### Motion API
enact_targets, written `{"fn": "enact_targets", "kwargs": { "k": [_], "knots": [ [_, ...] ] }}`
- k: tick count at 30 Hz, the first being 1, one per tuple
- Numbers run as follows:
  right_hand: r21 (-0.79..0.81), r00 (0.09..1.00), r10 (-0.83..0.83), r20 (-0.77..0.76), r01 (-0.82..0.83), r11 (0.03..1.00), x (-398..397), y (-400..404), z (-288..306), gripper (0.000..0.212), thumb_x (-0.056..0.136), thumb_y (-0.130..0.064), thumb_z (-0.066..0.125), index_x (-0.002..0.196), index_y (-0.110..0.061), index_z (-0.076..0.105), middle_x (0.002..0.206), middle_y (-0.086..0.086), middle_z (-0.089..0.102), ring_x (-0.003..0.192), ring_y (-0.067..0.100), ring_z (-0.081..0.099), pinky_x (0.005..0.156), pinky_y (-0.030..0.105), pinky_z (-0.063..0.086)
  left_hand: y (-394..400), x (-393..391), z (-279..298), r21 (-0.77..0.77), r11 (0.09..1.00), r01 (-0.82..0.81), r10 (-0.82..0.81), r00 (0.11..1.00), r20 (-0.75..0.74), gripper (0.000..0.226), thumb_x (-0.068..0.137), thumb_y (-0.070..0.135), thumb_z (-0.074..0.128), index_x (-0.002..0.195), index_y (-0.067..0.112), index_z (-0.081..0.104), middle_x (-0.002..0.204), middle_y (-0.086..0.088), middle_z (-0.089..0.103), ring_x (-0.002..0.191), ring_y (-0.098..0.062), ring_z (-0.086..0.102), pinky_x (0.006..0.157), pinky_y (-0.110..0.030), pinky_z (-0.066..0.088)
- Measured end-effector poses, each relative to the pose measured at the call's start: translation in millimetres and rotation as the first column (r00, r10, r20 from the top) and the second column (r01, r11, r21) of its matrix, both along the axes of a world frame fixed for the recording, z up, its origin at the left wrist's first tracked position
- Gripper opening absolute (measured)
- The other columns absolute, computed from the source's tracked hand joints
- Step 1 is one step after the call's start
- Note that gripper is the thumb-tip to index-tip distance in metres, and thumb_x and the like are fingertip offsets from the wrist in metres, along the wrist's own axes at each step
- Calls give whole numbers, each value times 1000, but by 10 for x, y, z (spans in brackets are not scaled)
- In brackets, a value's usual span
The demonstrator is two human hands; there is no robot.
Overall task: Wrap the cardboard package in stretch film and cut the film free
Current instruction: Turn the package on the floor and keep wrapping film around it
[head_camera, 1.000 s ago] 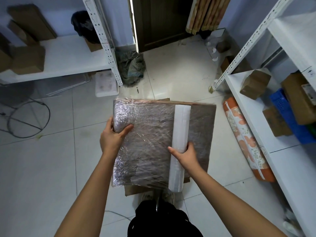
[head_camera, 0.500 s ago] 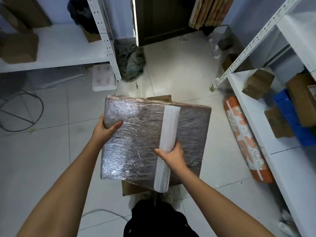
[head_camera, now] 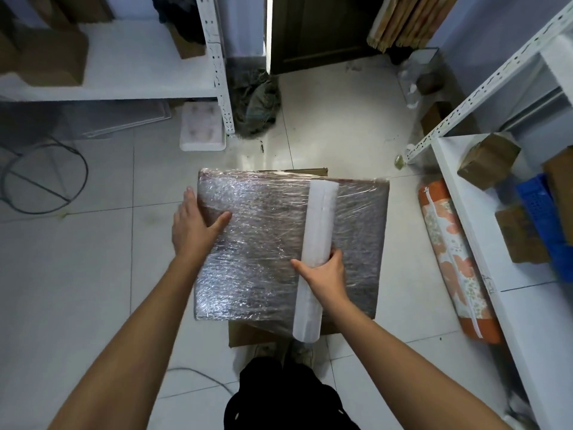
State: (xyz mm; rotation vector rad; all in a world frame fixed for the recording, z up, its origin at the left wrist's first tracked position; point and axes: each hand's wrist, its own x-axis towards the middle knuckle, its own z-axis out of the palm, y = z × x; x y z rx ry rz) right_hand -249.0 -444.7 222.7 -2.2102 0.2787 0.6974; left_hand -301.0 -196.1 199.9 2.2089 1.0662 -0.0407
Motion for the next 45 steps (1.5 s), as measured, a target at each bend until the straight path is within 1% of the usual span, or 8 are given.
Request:
{"fn": "enact_targets", "kwargs": {
  "k": [2, 4, 6, 18, 28, 34, 38, 45],
  "knots": [
    [-2, 1000, 5, 1, -5, 1000, 17, 31, 7, 79, 65, -42, 83, 120, -14, 34, 120, 9, 52, 110, 28, 54, 91, 41, 48, -386, -13, 72, 442, 878, 183, -243, 966, 82, 74, 94, 40, 50, 150, 5, 17, 155, -16, 21, 143, -31, 19, 119, -44, 14],
    [-3, 1000, -2, 3, 2, 1000, 20, 44, 5, 78, 64, -42, 83, 117, -15, 32, 119, 8, 52, 110, 29, 53, 92, 43, 47, -795, -60, 12, 579, 707, 406, -538, 840, 69, 65, 95, 35, 37, 148, 3, 20, 158, -14, 13, 145, -28, 16, 119, -43, 8],
    [10, 1000, -17, 7, 17, 1000, 2, 35, -3, 77, 64, -42, 84, 114, -17, 31, 119, 7, 51, 110, 28, 54, 92, 42, 47, -980, -168, -257, 562, 637, 527, -619, 785, -35, 63, 97, 39, 29, 150, 6, 18, 161, -11, 3, 146, -25, 14, 117, -47, 13],
    [330, 995, -99, 9, 90, 940, -71, -58, -59, 69, 64, -17, 86, 115, -25, 40, 107, -5, 56, 97, 10, 58, 84, 30, 51, -976, -244, -753, 602, 697, 389, -532, 844, 71, 58, 100, 44, 25, 148, 12, 27, 156, -11, 24, 143, -30, 24, 119, -51, 7],
    [448, 934, 291, -207, -174, 877, 257, -375, 144, 71, 73, -7, 79, 121, -23, 29, 104, -12, 50, 91, 2, 53, 67, 12, 49, -1138, -231, -555, 628, 675, 388, -453, 889, -62, 58, 101, 42, 21, 150, 11, 16, 158, -7, 10, 146, -27, 14, 117, -53, 11],
    [402, 966, 210, -150, -135, 906, 307, -399, 164, 76, 65, -13, 85, 117, -22, 30, 118, 4, 51, 106, 20, 54, 93, 38, 48, -1264, -235, -366, 504, 758, 415, -327, 909, -256, 59, 101, 47, 6, 152, 19, 3, 160, -6, 8, 148, -21, -1, 117, -52, 2],
    [393, 976, 151, -157, -79, 916, 351, -469, 112, 89, 64, -17, 86, 134, -11, 32, 127, 8, 49, 116, 24, 51, 100, 43, 45, -1299, -285, -353, 466, 765, 444, -315, 890, -330, 61, 96, 52, -2, 150, 23, -11, 157, -2, -17, 142, -13, -26, 115, -45, -14],
    [417, 939, 277, -203, -173, 892, 395, -732, 103, 89, 68, -14, 83, 137, -15, 26, 124, 2, 47, 110, 20, 51, 97, 36, 46, -1385, -298, -346, 440, 798, 411, -294, 904, -310, 61, 95, 49, -1, 147, 21, -14, 155, -1, -23, 141, -13, -30, 115, -45, -15]
  ]
}}
